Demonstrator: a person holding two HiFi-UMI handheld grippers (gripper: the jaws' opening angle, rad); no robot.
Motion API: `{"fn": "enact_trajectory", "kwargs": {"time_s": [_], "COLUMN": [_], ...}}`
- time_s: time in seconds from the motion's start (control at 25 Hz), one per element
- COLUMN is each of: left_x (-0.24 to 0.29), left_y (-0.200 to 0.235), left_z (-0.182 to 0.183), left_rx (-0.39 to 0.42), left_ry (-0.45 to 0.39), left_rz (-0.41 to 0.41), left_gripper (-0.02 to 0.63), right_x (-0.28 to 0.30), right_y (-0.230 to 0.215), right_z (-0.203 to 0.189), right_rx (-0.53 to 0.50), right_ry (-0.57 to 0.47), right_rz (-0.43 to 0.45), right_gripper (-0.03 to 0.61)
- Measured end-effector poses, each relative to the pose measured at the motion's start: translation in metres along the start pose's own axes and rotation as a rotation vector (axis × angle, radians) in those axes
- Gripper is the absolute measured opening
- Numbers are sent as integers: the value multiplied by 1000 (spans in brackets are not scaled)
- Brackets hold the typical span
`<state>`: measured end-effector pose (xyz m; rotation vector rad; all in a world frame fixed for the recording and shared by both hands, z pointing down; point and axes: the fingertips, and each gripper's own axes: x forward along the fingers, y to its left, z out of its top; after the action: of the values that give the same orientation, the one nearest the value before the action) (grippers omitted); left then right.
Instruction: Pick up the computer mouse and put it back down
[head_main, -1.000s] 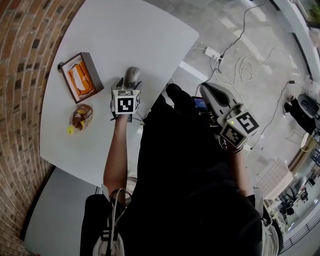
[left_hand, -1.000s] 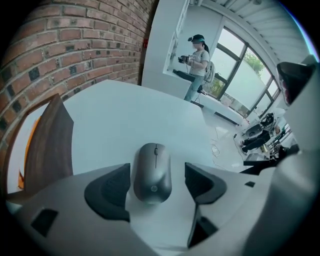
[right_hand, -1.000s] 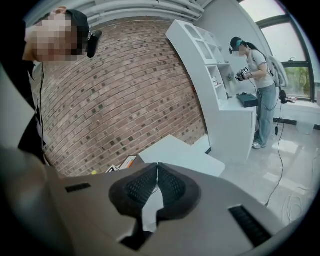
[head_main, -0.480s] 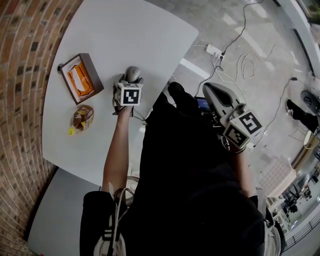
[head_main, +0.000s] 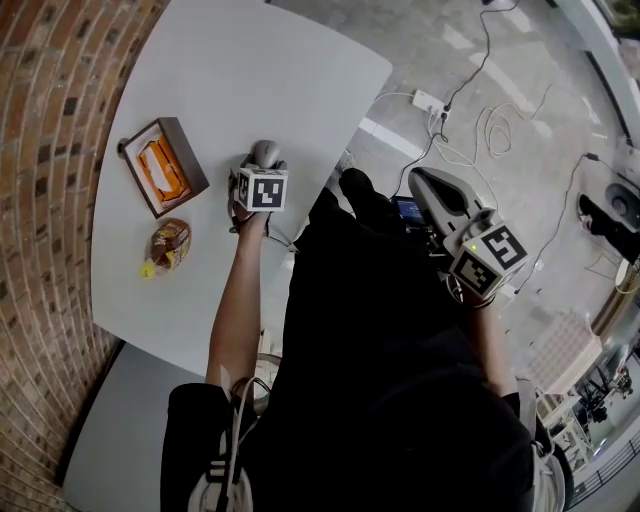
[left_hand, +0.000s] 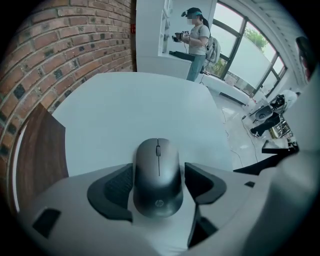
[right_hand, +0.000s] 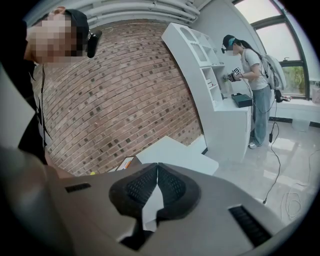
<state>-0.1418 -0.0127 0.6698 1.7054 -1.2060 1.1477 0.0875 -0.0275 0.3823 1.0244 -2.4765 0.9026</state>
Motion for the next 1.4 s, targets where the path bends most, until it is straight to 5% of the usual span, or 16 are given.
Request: {"fn": "enact_trajectory", "kwargs": {"time_s": [1.4], "left_x": [2], "left_y": [1], "left_z": [-7], "left_rx": [-6], "left_ry": [88], "left_rz": [-28], "left_gripper": [299], "right_x": [-22], "right_y": [-19], "right_z": [1], "right_rx": [28], "right_ry": [-61], "right_rz": [13], "right_gripper": [18]}}
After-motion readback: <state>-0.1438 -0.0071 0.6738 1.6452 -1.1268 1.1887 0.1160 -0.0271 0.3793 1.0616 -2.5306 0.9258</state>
